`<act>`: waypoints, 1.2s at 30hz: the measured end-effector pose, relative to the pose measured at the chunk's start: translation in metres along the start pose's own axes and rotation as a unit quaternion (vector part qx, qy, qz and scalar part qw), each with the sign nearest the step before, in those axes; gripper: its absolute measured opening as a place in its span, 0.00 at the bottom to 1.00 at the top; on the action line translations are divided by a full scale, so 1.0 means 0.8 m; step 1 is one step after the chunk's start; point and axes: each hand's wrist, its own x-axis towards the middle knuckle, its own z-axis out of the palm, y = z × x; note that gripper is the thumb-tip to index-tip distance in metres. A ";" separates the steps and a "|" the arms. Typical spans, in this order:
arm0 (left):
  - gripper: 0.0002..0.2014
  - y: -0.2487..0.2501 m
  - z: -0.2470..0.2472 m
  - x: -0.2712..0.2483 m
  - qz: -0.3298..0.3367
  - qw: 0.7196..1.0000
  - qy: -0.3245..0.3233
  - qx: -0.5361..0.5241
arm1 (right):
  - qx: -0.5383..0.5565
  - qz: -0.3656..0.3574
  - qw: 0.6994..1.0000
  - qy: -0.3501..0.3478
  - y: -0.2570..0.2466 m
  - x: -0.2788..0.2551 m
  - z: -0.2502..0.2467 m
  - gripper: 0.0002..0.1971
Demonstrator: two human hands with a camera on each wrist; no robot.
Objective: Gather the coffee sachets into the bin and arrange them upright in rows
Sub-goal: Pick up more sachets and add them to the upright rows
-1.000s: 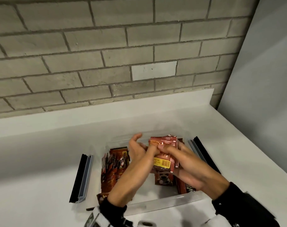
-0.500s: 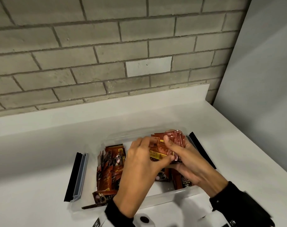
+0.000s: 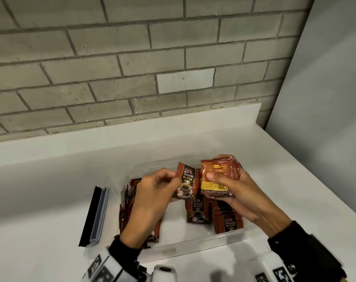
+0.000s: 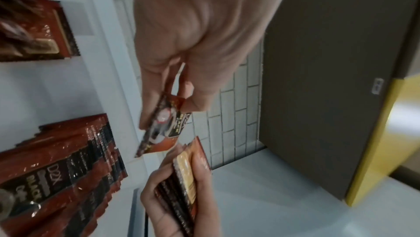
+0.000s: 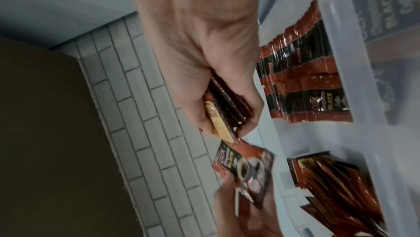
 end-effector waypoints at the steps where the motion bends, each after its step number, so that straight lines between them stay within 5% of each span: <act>1: 0.04 -0.001 -0.004 0.004 -0.017 1.000 -0.008 -0.005 | 0.008 -0.004 1.000 0.013 -0.002 0.001 -0.007 0.26; 7: 0.06 -0.005 -0.035 0.044 -0.101 0.983 -0.127 0.084 | 0.061 -0.028 0.995 0.069 -0.007 0.004 -0.043 0.31; 12: 0.09 -0.010 -0.023 0.075 -0.183 0.910 -0.283 0.241 | 0.085 -0.025 0.993 0.081 0.000 0.009 -0.051 0.31; 17: 0.05 -0.023 0.012 0.093 -0.223 0.839 -0.308 0.389 | 0.086 -0.024 0.992 0.084 0.003 0.008 -0.051 0.33; 22: 0.07 -0.034 0.032 0.102 -0.247 0.804 -0.319 0.437 | 0.103 -0.025 0.991 0.083 0.004 0.006 -0.055 0.29; 34: 0.04 -0.045 0.036 0.098 -0.225 0.833 -0.300 0.407 | 0.110 -0.025 0.990 0.089 0.005 0.007 -0.057 0.26; 36: 0.11 -0.047 0.038 0.099 -0.212 0.825 -0.317 0.417 | 0.108 -0.025 0.990 0.090 0.005 0.007 -0.058 0.26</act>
